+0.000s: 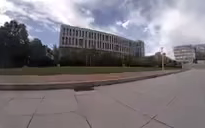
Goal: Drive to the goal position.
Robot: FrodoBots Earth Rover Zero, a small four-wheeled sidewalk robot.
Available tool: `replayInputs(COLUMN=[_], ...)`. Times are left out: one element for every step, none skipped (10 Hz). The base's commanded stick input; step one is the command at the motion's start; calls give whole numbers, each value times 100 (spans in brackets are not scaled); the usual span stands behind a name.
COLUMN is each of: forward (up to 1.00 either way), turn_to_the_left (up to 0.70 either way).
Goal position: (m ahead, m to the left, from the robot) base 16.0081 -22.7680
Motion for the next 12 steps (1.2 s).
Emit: replayInputs(forward=[70, 70, 70, 70, 70, 70, 70, 70, 70, 70, 70, 70], turn_to_the_left=[0, 0, -14, -35, -35, -35, -35, -35, -35, -35, -35, -35])
